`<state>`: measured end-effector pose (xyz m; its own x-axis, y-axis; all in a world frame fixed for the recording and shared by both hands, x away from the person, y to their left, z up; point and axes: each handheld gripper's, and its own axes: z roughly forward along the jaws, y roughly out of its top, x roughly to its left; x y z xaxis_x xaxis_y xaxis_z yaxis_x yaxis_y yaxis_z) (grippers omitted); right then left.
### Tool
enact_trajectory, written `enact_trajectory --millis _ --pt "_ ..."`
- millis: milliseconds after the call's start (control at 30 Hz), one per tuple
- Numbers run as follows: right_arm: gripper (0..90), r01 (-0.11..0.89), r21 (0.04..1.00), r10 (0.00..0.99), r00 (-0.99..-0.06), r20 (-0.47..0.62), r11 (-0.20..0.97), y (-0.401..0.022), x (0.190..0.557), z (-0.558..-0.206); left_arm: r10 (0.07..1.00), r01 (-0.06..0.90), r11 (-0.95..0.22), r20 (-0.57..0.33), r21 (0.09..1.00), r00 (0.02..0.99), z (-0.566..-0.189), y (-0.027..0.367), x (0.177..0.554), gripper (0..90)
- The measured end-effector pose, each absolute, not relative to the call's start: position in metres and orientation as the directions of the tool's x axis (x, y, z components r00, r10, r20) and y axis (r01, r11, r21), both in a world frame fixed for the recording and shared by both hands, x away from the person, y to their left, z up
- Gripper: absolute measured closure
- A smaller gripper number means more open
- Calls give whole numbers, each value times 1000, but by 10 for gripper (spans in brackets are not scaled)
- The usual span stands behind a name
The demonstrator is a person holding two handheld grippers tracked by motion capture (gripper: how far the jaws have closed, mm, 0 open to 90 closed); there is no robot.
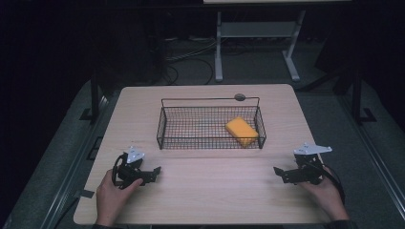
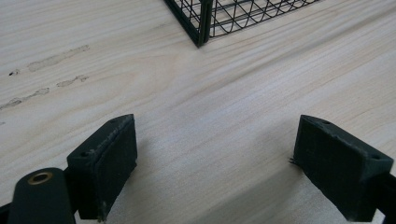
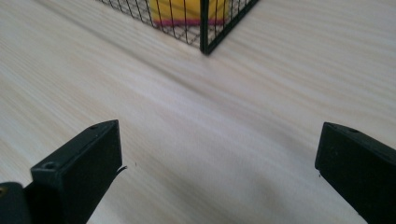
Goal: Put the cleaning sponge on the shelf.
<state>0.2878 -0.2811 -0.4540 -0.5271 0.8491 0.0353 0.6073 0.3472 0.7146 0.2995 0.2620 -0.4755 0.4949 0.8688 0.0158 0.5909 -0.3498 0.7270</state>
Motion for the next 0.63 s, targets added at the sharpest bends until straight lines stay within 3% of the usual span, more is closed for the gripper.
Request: enact_trajectory --millis 633 --pt "4 633 682 863 -505 5 366 -285 276 -480 868 591 -351 16 727 496 -475 262 299 128"
